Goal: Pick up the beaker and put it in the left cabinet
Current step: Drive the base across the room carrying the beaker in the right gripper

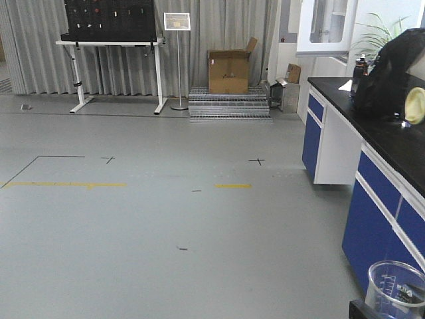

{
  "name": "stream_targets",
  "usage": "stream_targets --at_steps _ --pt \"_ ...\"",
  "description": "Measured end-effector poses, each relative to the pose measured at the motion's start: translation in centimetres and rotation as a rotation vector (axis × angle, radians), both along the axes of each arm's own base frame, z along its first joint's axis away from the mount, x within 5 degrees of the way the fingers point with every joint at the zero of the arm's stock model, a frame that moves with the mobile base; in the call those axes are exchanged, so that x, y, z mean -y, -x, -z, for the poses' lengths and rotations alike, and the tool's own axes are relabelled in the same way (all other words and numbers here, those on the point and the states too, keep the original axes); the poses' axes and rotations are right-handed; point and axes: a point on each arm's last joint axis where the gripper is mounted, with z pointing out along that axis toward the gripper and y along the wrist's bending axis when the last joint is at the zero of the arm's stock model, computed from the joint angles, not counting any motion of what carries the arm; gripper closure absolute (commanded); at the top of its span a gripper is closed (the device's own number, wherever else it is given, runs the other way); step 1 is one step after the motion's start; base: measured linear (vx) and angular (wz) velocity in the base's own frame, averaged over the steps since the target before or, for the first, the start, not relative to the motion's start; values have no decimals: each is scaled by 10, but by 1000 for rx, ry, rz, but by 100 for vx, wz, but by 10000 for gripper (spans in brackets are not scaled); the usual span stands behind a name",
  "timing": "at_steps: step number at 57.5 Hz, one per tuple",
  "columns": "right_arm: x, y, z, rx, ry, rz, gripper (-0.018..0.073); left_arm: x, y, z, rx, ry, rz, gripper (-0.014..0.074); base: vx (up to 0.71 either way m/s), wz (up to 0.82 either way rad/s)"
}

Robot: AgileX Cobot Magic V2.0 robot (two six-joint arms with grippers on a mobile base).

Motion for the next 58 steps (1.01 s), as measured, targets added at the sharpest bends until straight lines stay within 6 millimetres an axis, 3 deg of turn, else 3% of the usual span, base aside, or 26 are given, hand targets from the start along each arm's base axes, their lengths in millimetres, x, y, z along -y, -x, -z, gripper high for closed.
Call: stream_targets --at_steps 58 --pt "0 0 1 -8 5 4 565 0 0 0 0 0 0 595 66 1"
